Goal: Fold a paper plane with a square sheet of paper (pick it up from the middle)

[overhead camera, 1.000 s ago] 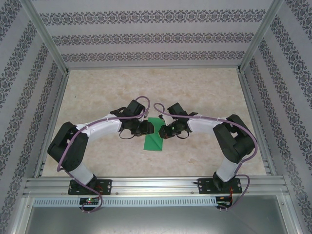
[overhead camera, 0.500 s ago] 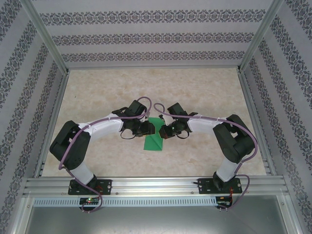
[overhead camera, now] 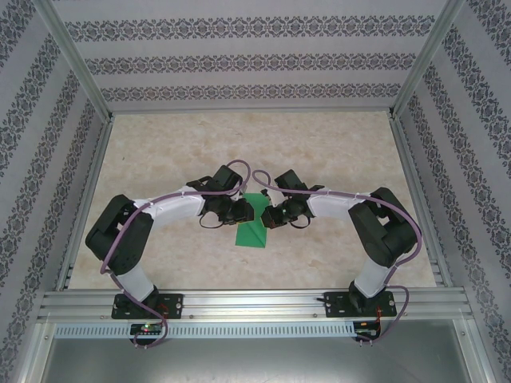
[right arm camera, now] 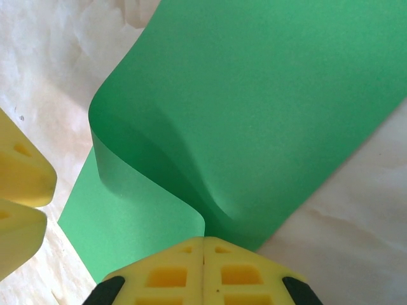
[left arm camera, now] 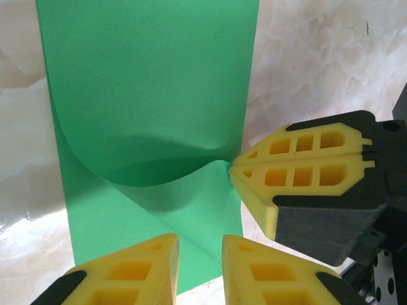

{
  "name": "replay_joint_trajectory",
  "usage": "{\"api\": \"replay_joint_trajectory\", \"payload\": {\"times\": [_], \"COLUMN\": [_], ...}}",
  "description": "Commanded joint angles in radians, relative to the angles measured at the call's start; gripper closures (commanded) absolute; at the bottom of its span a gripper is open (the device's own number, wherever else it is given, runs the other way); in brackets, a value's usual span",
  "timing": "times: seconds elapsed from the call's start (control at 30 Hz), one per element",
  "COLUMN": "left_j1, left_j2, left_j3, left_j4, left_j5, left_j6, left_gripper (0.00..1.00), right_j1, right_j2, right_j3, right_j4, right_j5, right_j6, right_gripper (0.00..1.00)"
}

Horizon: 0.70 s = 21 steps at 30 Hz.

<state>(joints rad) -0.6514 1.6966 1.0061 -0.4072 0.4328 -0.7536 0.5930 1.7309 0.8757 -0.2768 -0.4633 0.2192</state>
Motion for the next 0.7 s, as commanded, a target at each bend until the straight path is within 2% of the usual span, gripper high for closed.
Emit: {"api": "replay_joint_trajectory", "payload": {"times": [0.0,0.67], "left_j1": [-0.014,-0.014], "left_j2": [0.009,0.064], "left_j3": [0.020,-0.004], "left_j4": [0.060,0.129], "left_j5": [0.004,0.037], "left_j6": [-0.027,-0.052], "left_gripper": [0.75,0.76], "right_j1": [-0.002,-0.001], "right_j2": [-0.005,0.011], "right_j3": [-0.007,-0.002], "right_j4": [0.025,0.026], "right_j5": [0.017,0.022], "right_j6": [0.017,0.020], "right_gripper": [0.94,0.94]}}
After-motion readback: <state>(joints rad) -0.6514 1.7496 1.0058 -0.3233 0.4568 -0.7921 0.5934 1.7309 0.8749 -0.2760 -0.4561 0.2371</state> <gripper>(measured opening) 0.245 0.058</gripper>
